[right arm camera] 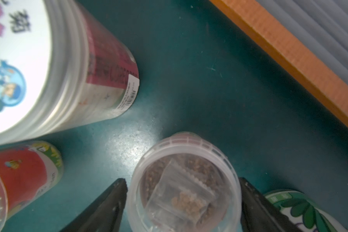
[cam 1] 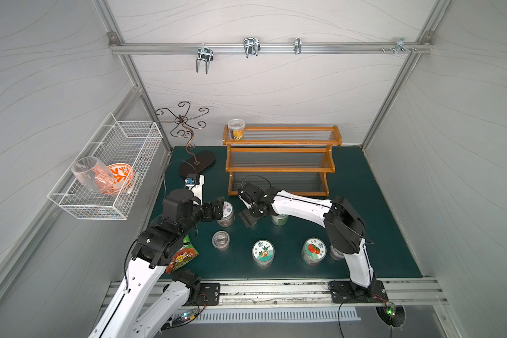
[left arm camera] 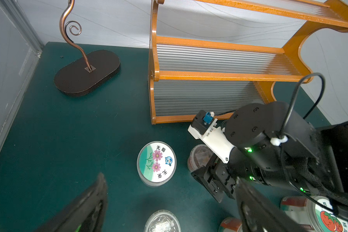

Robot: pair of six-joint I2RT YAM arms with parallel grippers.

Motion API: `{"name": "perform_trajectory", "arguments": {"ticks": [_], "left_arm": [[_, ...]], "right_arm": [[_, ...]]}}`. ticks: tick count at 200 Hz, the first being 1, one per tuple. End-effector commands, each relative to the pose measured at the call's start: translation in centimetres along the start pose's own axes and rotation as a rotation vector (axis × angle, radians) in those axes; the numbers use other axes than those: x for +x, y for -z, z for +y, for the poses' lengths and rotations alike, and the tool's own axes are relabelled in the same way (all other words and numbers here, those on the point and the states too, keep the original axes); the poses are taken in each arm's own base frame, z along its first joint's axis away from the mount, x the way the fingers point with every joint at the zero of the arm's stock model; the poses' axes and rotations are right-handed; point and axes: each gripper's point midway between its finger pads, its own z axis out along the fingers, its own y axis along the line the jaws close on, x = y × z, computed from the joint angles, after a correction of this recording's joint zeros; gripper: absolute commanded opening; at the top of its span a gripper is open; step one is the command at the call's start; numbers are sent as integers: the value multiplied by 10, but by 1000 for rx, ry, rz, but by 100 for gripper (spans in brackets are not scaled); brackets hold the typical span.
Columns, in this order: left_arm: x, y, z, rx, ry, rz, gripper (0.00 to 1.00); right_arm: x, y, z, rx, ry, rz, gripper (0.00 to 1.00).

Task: Place the seed container on the shelf
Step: Pick up the seed jar at the center of the board.

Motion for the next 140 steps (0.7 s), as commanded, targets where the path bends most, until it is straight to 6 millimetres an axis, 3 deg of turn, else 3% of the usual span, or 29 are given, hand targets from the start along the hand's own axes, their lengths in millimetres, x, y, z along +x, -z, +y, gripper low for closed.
{"name": "perform_trajectory", "arguments": {"ticks": [1,24,50,92,140], "left_arm": [[-3,0,-3,18,8,-21,100],[-1,-1,-2,19,6,-18,100],[-1,-2,-4,35,0,-32,100],[-4,-4,-14,93,-10,-69,100],[-14,1,-37,228,-77,-134,100]], "right_arm": [[3,-3,1,6,4,24,81],[3,5,1,4,10,31,74],[1,27,2,-8,21,22,67],[0,81,-2,-17,37,-4,62],[3,148,-12,-26,29,-22,60]]}}
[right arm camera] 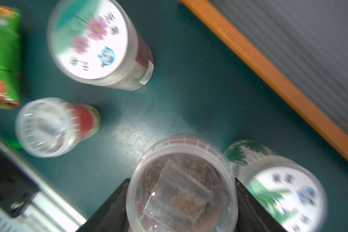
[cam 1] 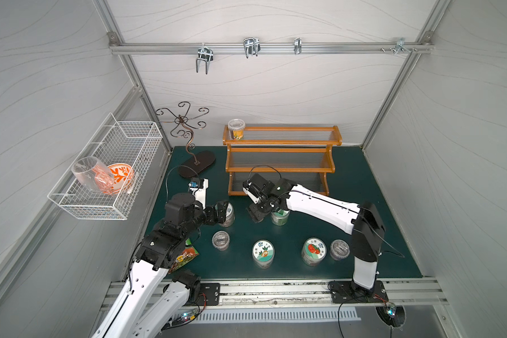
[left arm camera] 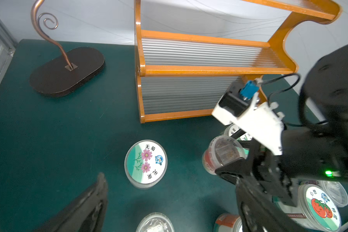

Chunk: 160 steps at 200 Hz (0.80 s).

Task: Place the seed container on the shelf
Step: Pick up the seed jar at the center of the board.

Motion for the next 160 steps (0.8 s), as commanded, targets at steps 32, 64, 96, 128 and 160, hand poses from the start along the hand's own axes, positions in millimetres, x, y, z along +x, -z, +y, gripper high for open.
{"name": "perform_trajectory", "arguments": {"ticks": [32,64,96,128,160], "left_arm": [[-37,10,-47,259,-114,-195,100],[-53,12,-72,403,-141,-272,100],[-71,8,-93,525,-100,-287,100],[-76,-4,-117,609,-118,-275,100],[-62,-18,-160,685,-254,-256,100]], "right_arm": [[6,86,-13,-24,-14,-2,60],[7,123,-18,-48,-27,-14,60],[10,152,-20,-87,-54,-27,60],[14,172,-30,-106,-92,-39,60],[21,185,-44,-95,-113,-42,60]]}}
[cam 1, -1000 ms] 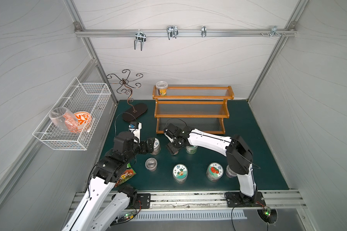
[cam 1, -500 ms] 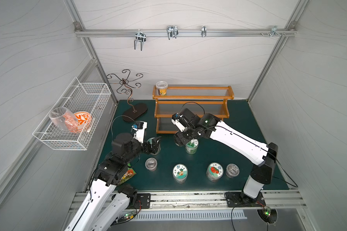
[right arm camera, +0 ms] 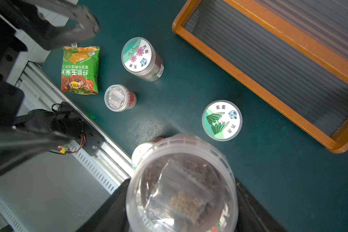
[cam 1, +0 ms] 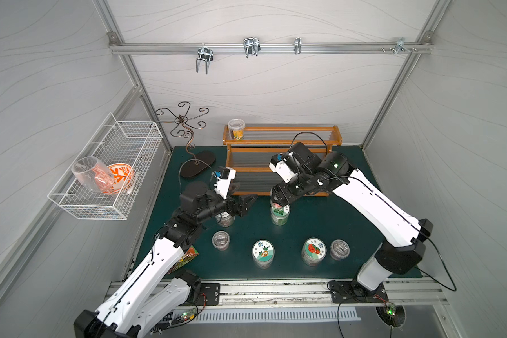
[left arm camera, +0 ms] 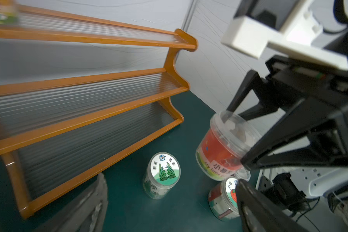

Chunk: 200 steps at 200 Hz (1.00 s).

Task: Place the seed container on the shelf
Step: Pick up the seed jar at the center of the board.

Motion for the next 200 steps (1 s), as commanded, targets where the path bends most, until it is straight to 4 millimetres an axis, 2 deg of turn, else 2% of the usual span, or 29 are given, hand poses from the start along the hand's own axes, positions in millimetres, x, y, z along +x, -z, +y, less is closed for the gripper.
{"name": "perform_trajectory", "arguments": {"ticks": [1,66,105,112,145,200], "left_arm": [[-39,-10,-37,106,-153,-118,100],[-33,-70,-81,285,-242,-117,100],[-25,-92,-101,377,-279,-130,100],[-31,-94,-103,388,-286,-158,100],[-32,-104,-110,433,-277,-192,100],[-30,-109,-118,481,-285,-210,99]], "right_arm": [[13,22,-6,-9,-5,16,60],[26,39,-24,15,-29,17,60],[30,45,-26,16,-32,15,60],[31,46,-26,12,-32,16,60],[35,49,-26,5,-36,18,60],[38,49,-27,-7,-48,26,61]]}}
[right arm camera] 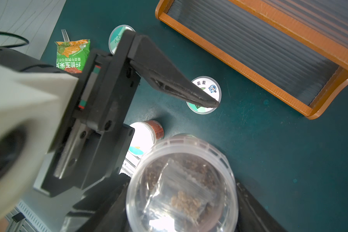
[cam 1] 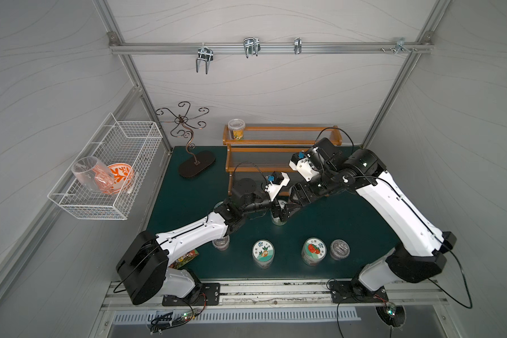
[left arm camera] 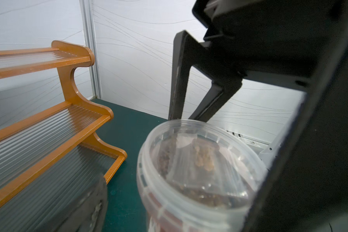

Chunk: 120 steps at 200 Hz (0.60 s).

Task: Place the seed container on the shelf
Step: Pick up the seed jar at the center of the board.

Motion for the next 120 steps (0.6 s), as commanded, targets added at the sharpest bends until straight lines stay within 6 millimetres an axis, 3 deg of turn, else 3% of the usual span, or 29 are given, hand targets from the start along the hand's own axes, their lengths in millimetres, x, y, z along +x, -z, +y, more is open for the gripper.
{"name": "perform_trajectory", "arguments": {"ticks": [1,82,120], "left_arm": [[-44,-3,-12,55,-74,-122,99],[-44,-11,-19,128,-56,-123,79],[-48,-10,-22,150,-61,-138,56]], "right_arm": [[9,11,1,-18,2,0,61],[12,12,0,-33,-11,2,64],[12,12,-1,-48,-26,-4,68]]}}
